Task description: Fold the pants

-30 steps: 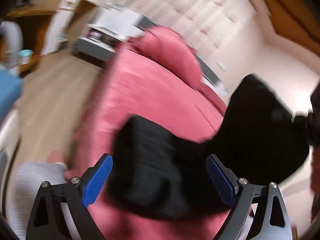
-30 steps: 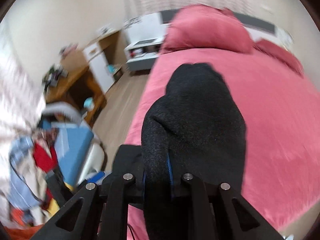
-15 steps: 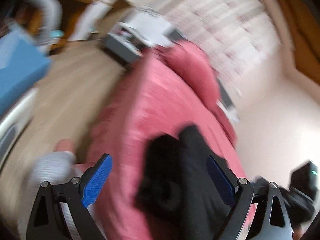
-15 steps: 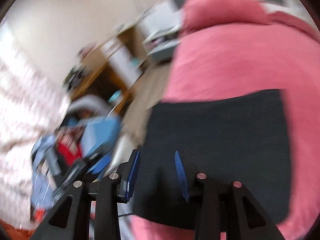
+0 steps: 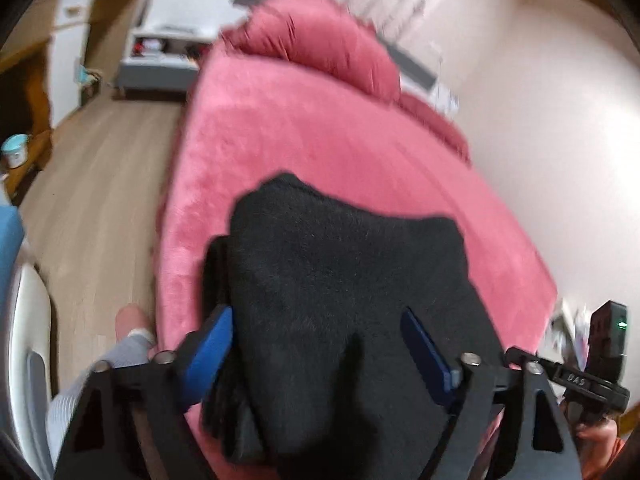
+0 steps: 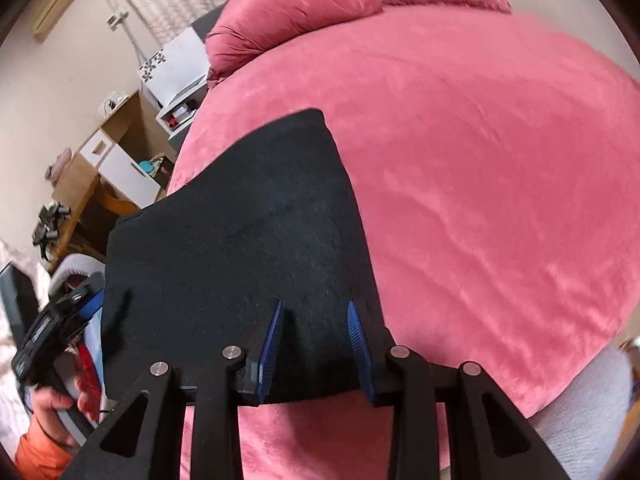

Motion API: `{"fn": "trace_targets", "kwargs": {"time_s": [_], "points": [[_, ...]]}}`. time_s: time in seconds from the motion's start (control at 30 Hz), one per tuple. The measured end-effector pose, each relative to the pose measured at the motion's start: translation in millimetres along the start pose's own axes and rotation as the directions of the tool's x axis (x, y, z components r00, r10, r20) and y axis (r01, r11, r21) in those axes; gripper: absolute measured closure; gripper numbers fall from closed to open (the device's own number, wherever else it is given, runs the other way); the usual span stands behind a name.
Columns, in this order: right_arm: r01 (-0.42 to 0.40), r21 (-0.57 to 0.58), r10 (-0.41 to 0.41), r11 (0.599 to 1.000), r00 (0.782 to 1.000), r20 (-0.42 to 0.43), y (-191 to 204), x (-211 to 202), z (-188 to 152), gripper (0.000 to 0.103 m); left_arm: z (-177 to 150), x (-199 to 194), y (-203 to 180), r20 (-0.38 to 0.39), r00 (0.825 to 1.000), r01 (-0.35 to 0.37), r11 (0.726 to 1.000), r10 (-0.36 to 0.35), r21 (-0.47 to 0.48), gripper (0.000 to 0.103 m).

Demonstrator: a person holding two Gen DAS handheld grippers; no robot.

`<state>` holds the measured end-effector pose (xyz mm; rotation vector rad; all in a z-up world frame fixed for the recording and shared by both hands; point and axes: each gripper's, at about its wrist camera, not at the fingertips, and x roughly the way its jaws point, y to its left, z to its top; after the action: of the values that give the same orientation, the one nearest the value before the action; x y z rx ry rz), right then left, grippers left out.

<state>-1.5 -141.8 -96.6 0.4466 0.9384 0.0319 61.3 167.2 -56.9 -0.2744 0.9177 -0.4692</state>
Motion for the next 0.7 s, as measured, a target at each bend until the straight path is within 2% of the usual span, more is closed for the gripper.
{"fn": "trace_targets", "kwargs": {"time_s": [0.07,0.13,0.27,0.43,0.53,0.63,0.7], "points": [[-0.012,0.032,0.012,0.999,1.000,-0.002,-5,3,-1,0.067,7,7,-2,-0.014,0.998,-0.054,0.998,0.054,0.021,0.059],[-0.026,0.065,0.027,0.998,1.000,-0.011,-11,6,-5,0.065,14,13,-4,-0.021,0.994,-0.106,0.993,0.107,0.051,0.066],[-0.043,0.074,0.045,0.996,0.999,-0.030,-15,11,-5,0.063,25,14,-16,-0.030,0.990,-0.129,0.982,0.134,0.136,0.088],[-0.048,0.032,0.049,0.998,0.998,-0.031,-1,12,1,0.061,52,-4,-29,-0.004,0.999,-0.043,0.989,0.044,0.140,0.089],[-0.073,0.016,0.073,0.997,0.997,-0.017,7,9,2,0.061,68,-11,-37,0.021,0.999,-0.041,0.987,0.038,0.156,0.089],[-0.072,-0.020,0.072,0.997,0.997,-0.023,14,14,-3,0.061,70,6,-25,-0.003,0.995,-0.098,0.984,0.099,0.147,0.089],[-0.062,-0.058,0.060,0.996,0.998,-0.031,17,21,-10,0.061,55,38,-4,-0.074,0.973,-0.203,0.964,0.218,0.171,0.082]]}}
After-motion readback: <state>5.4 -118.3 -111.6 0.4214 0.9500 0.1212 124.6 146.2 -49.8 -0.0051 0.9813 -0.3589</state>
